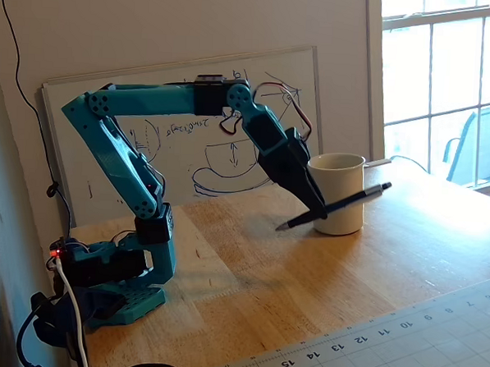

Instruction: Grasp a pen and put it in a mug.

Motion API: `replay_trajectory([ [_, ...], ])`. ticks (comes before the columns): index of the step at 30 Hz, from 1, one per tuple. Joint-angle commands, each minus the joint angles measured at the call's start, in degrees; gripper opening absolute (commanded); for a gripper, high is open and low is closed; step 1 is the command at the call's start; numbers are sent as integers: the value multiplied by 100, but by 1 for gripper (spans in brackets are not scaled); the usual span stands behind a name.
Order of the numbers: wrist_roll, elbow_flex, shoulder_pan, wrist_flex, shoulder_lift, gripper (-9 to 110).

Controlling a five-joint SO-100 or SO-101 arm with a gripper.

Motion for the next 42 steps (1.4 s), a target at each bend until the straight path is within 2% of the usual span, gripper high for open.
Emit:
replay_trajectory([
  [1,1749,-97,-747,-88,686,3],
  [4,2689,-149,-1283,-97,870,3],
  [9,2602,-167,-1934,-97,1239,2],
  [13,1758,-598,-2188,-97,1529,2],
  [23,-1222,-1538,-2232,-211,1292,2],
  [27,-1942,-1925,-2382,-1116,677,2],
  [33,-2004,-1916,-3111,-2997,-193,3],
  [42,-2004,-791,-3226,-4808,-510,3],
])
